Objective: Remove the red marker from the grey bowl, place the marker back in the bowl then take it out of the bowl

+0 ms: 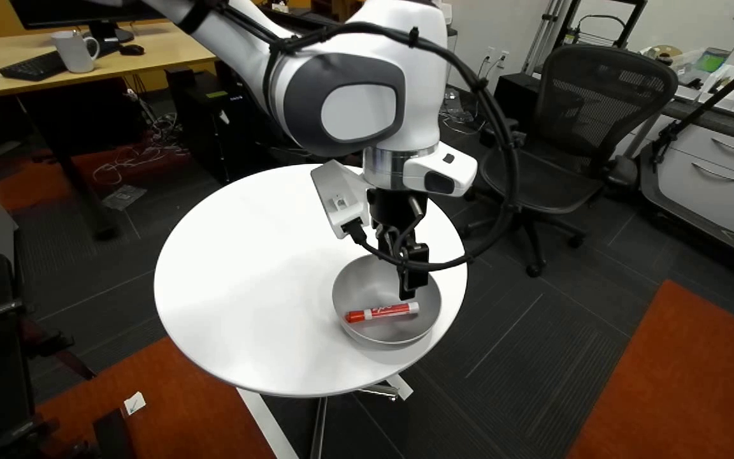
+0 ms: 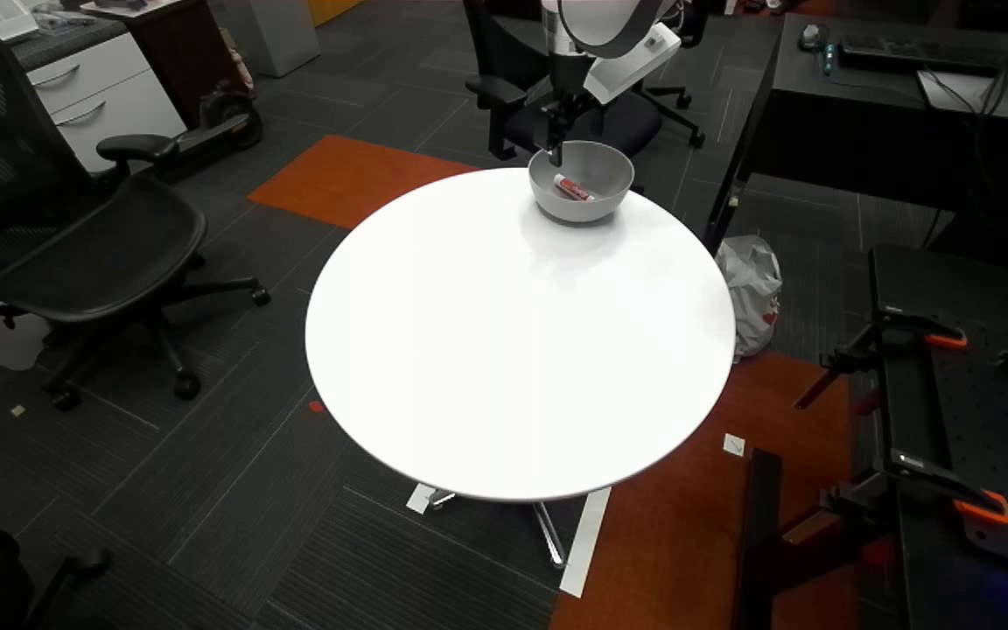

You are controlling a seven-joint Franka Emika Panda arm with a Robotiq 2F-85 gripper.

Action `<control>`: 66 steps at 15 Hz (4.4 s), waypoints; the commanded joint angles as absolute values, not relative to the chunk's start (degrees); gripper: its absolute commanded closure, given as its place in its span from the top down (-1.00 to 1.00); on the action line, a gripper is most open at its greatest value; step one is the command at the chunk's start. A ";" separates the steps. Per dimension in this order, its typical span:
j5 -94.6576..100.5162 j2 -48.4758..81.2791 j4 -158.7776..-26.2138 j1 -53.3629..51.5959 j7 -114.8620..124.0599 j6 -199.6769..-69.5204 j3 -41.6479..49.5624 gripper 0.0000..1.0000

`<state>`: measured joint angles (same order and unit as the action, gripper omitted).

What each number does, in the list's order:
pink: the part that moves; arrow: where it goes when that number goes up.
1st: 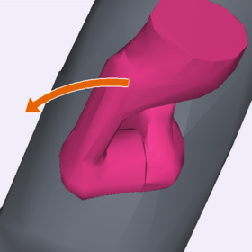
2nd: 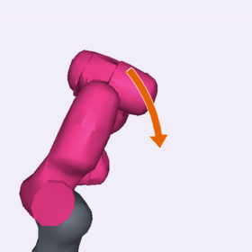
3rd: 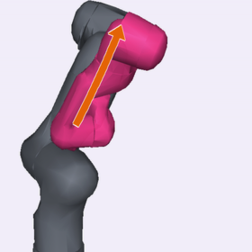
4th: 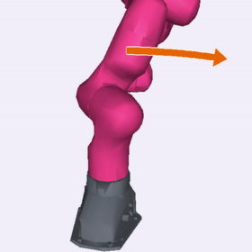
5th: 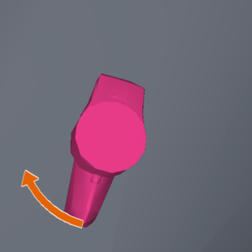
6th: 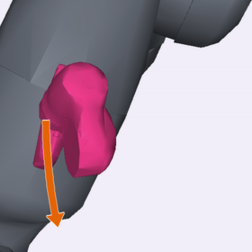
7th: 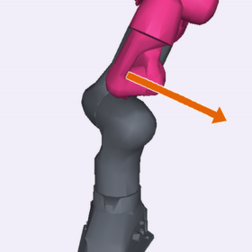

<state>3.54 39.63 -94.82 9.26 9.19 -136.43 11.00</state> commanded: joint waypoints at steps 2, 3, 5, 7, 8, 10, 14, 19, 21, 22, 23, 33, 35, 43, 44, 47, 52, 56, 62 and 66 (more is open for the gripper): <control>3.33 41.59 -92.55 9.91 7.70 -136.75 10.73 1.00; 3.24 42.06 -91.99 10.05 7.56 -136.45 10.67 1.00; 2.83 43.12 -90.86 10.45 7.20 -136.06 10.34 1.00; 2.52 44.33 -89.65 10.71 7.17 -135.88 10.19 1.00; 2.29 44.95 -89.04 10.95 6.99 -135.78 10.04 1.00; 1.82 46.19 -87.87 11.47 6.81 -135.55 9.75 1.00; 1.25 48.60 -85.58 12.29 6.40 -135.19 9.24 0.31; 0.80 51.00 -82.98 13.17 5.91 -134.44 8.21 -0.46; 0.48 51.83 -82.04 13.43 5.14 -134.17 7.89 -0.45; 0.13 52.24 -81.60 13.58 4.85 -134.00 7.74 -0.46; -0.11 52.70 -81.12 13.69 4.39 -133.81 7.58 -0.39; 0.10 52.57 -80.94 12.92 5.24 -133.98 8.43 -0.90; 0.65 51.16 -82.38 12.21 6.00 -134.94 9.21 -0.90; 2.72 41.81 -90.46 9.63 6.21 -138.44 10.98 -0.90; 3.37 40.32 -92.09 9.13 5.78 -139.06 11.05 -0.90; 5.75 36.35 -96.92 7.00 6.16 -141.32 11.17 -0.90; 12.80 30.79 -105.58 1.13 6.91 -146.65 11.19 -0.90; 17.41 29.10 -109.25 -2.77 5.33 -148.94 9.82 -0.90; 15.07 30.98 -108.99 -0.56 -8.80 -148.35 1.68 -0.90; 14.47 33.13 -107.55 1.48 -18.16 -147.94 -1.57 -0.90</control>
